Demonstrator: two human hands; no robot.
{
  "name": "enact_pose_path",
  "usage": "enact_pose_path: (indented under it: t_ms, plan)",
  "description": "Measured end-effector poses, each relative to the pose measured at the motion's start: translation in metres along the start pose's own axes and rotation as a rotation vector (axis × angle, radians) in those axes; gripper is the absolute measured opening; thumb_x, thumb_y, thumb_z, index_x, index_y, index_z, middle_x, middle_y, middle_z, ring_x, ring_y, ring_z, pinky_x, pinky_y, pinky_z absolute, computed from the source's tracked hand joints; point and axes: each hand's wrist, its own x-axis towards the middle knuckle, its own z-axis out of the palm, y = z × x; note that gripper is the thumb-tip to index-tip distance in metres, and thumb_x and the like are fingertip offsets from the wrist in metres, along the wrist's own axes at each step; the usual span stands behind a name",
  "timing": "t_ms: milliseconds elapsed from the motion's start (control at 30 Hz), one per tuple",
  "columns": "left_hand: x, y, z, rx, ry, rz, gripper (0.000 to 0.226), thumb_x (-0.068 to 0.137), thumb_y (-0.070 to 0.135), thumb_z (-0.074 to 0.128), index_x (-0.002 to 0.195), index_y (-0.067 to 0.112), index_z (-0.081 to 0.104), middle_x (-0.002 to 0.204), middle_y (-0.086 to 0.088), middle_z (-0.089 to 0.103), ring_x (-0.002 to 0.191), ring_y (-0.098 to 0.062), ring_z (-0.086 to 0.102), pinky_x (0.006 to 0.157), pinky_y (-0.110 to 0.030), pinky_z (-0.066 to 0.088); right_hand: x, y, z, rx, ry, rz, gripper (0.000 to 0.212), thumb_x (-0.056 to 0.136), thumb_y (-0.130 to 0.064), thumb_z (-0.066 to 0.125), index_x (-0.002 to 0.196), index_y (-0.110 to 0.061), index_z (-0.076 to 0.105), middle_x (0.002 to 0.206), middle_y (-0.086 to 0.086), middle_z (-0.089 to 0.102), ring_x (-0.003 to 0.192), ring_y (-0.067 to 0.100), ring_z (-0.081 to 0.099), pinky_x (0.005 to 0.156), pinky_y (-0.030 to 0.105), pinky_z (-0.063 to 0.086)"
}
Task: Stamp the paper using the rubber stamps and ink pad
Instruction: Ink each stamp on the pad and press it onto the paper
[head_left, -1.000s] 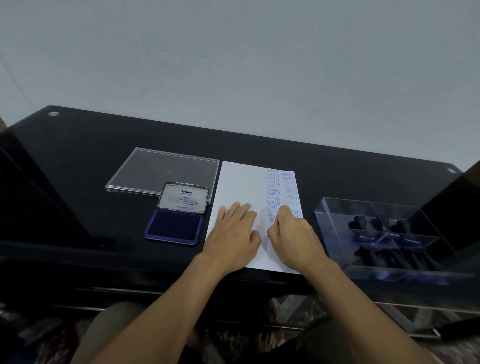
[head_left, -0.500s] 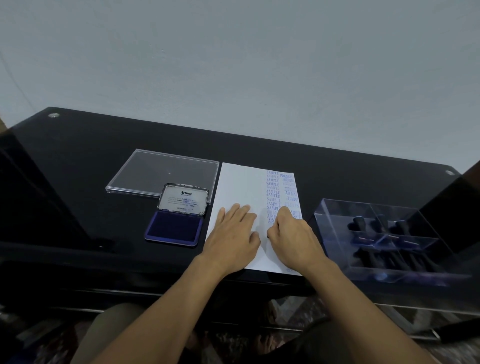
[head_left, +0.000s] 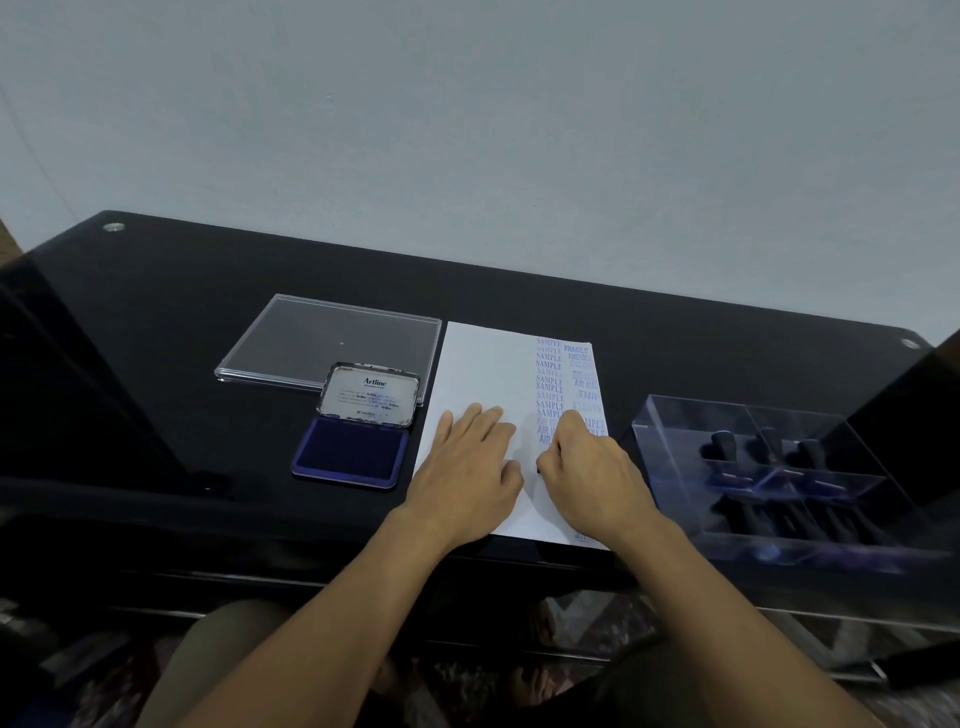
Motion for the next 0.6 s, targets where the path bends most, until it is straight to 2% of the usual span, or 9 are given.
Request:
enact_pose_path:
  t_ms: [133, 267, 433, 533, 600]
  plan:
    - [0.000, 0.001, -0.001, 0.004, -0.005, -0.002, 0.050, 0.102, 0.031, 0.034, 0.150, 0.018, 0.033, 0.163, 0.000, 0.016, 0.152, -0.018, 0.001, 0.123, -0.042, -0.002, 0.002, 0.002, -0.003, 0.000, -0.043, -0.016, 0.029, 0.100, -0.023, 0.041, 0.076, -0.023, 0.026, 0.071, 0.003, 0.053, 0.057, 0.021, 0.044, 0.048, 0.033, 0.028]
    - [0.000, 0.001, -0.001, -0.001, -0.012, -0.011, 0.050, 0.102, 0.030, 0.034, 0.150, 0.019, 0.032, 0.164, 0.001, 0.015, 0.152, -0.017, 0.001, 0.123, -0.042, -0.002, 0.005, 0.004, -0.011, 0.039, -0.085, -0.011, 0.020, 0.101, -0.025, 0.041, 0.082, -0.018, 0.035, 0.076, 0.005, 0.056, 0.062, 0.021, 0.048, 0.052, 0.035, 0.033]
    - [0.002, 0.000, -0.005, -0.079, -0.025, -0.032, 0.051, 0.101, 0.027, 0.037, 0.151, 0.019, 0.033, 0.164, 0.003, 0.016, 0.151, -0.014, 0.001, 0.123, -0.039, -0.004, 0.011, 0.011, -0.041, 0.251, 0.120, 0.070, 0.020, 0.100, -0.024, 0.042, 0.083, -0.014, 0.046, 0.080, 0.004, 0.059, 0.066, 0.017, 0.050, 0.055, 0.034, 0.039]
    - [0.004, 0.000, -0.009, -0.166, -0.024, -0.052, 0.050, 0.100, 0.023, 0.039, 0.149, 0.019, 0.035, 0.162, 0.005, 0.021, 0.151, -0.012, 0.005, 0.123, -0.035, -0.004, 0.015, 0.017, -0.058, 0.310, 0.176, 0.065, 0.018, 0.099, -0.020, 0.044, 0.087, -0.009, 0.051, 0.081, 0.003, 0.060, 0.065, 0.013, 0.047, 0.054, 0.028, 0.038]
    - [0.006, 0.001, -0.011, -0.245, 0.004, -0.073, 0.048, 0.099, 0.019, 0.041, 0.147, 0.018, 0.039, 0.158, 0.006, 0.029, 0.149, -0.012, 0.012, 0.123, -0.035, 0.002, 0.016, 0.021, -0.068, 0.351, 0.206, 0.057, 0.016, 0.099, -0.019, 0.046, 0.088, -0.010, 0.054, 0.083, 0.003, 0.062, 0.067, 0.012, 0.049, 0.056, 0.027, 0.040]
